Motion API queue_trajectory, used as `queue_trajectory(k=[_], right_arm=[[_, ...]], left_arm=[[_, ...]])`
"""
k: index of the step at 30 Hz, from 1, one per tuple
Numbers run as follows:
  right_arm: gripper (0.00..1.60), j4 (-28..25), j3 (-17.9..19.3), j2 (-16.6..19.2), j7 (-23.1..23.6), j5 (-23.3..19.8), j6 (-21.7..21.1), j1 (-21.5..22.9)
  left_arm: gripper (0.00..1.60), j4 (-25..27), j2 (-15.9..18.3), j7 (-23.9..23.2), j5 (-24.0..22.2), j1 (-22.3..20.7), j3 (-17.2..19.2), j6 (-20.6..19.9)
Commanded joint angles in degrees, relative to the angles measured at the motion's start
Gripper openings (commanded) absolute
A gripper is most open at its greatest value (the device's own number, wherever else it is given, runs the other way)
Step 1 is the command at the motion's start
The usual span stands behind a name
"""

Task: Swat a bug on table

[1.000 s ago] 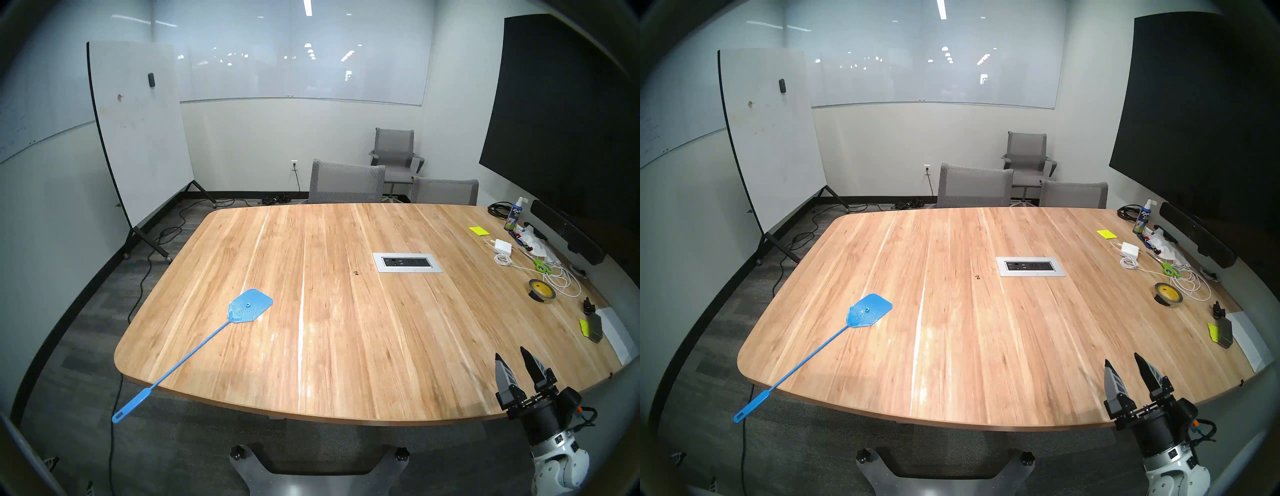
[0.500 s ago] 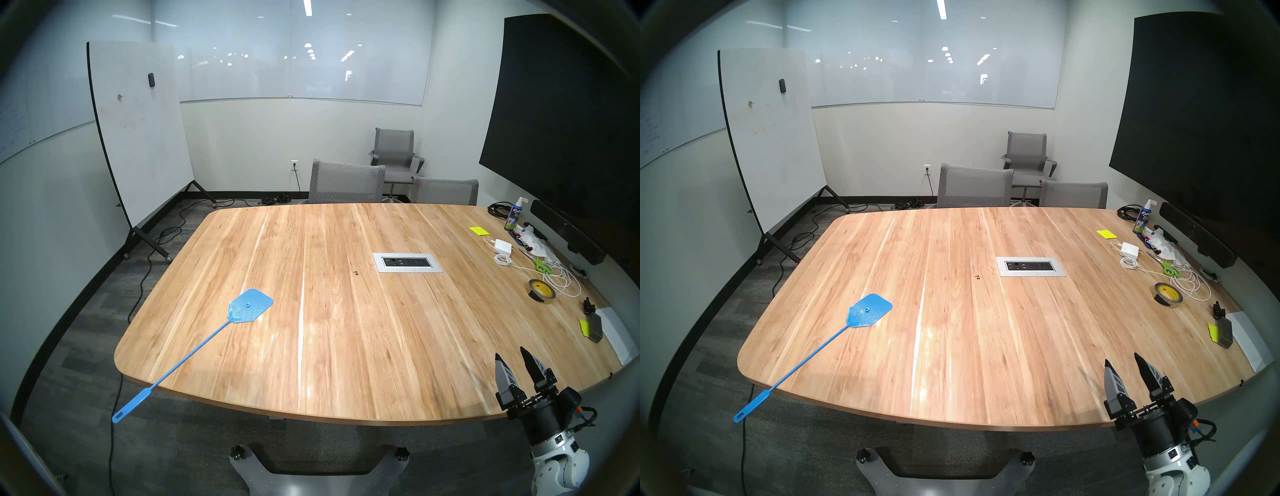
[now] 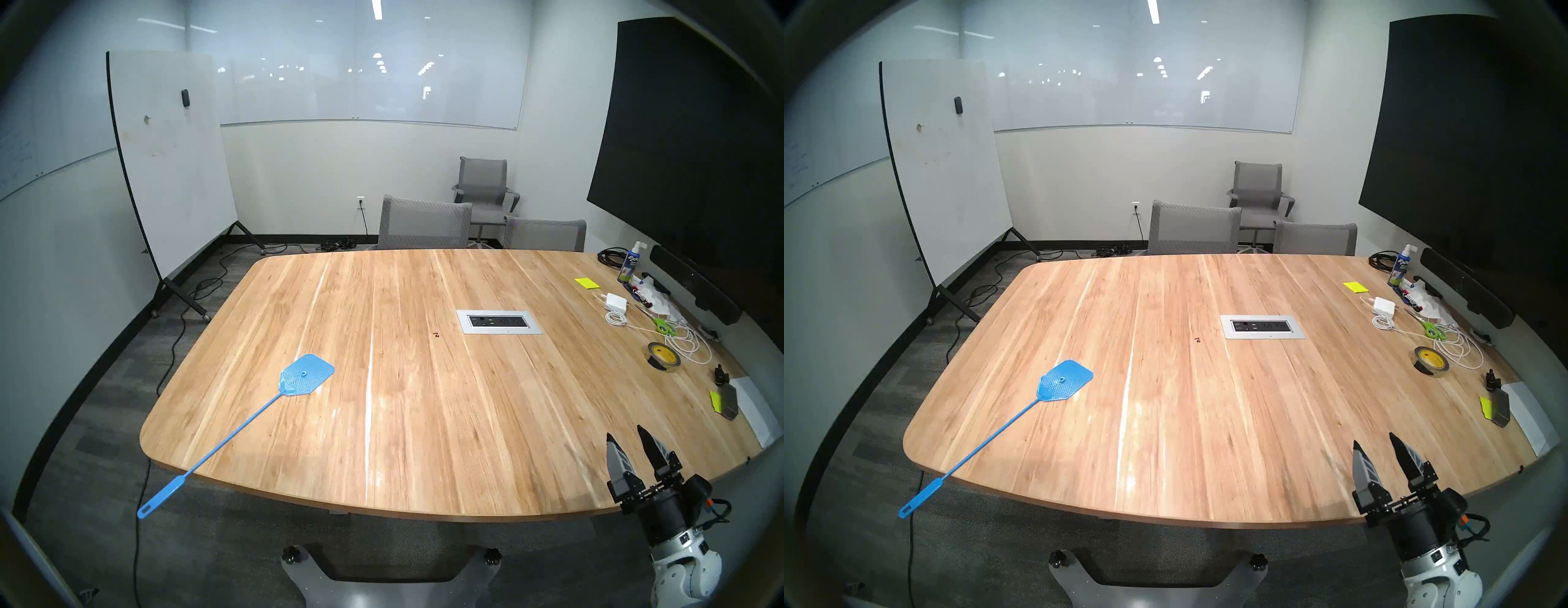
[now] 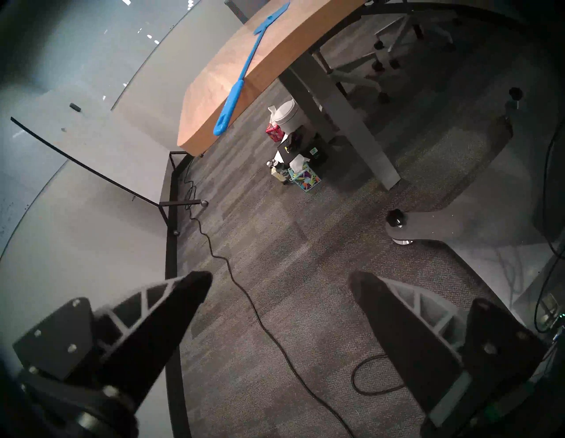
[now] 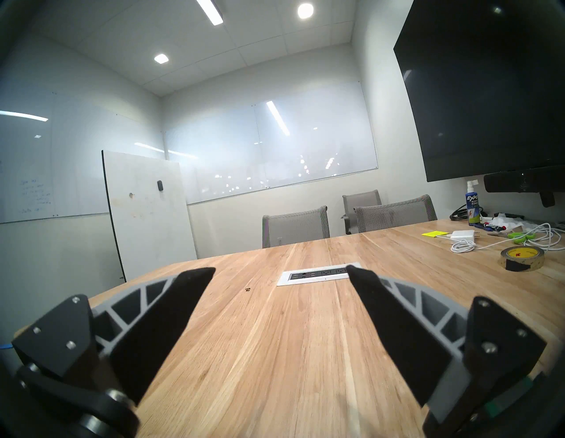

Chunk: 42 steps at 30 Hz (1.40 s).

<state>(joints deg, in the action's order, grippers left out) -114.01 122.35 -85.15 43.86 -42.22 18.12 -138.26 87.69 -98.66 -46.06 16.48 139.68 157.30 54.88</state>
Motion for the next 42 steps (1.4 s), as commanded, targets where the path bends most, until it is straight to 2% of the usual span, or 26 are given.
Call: queue_trajectory(k=[1, 6, 10, 14, 23, 29, 36, 42], right_arm=[[1.60, -1.0, 0.0, 0.1, 0.1, 0.0, 0.1, 0.1], [1.60, -1.0, 0.0, 0.0, 0.1, 0.0, 0.0, 0.1], [1.60, -1.0, 0.0, 0.0, 0.1, 0.1, 0.0, 0.1], [1.60, -0.9, 0.0, 0.0, 0.2, 0.1, 0.0, 0.1], [1.60, -0.9, 0.0, 0.0, 0.2, 0.1, 0.0, 0.2], [1.60, -0.9, 0.1, 0.0, 0.2, 0.1, 0.0, 0.2], [1.60, -0.9, 0.1, -0.1, 0.3, 0.1, 0.0, 0.2], [1.60, -0.9, 0.1, -0.1, 0.3, 0.1, 0.0, 0.2]], left_arm=[[1.60, 0.1, 3.1, 2.0, -4.3, 2.6, -0.5, 0.1], [1.60, -0.4, 4.0, 3.1, -7.0, 3.1, -1.2, 0.1], [1.60, -0.2, 3.1, 5.1, -5.0, 2.7, -1.1, 0.1], [1.60, 0.2, 1.2, 7.5, -0.3, 1.3, -0.7, 0.1], [1.60, -2.3, -0.1, 13.4, 10.4, -3.0, -2.2, 0.1], [1.60, -4.6, 0.8, 18.1, 16.1, -3.8, -4.7, 0.1], [1.60, -4.0, 1.2, 24.9, 20.1, -2.2, -7.8, 0.1], [1.60, 0.3, -0.3, 30.3, 20.1, 1.7, -8.8, 0.1]])
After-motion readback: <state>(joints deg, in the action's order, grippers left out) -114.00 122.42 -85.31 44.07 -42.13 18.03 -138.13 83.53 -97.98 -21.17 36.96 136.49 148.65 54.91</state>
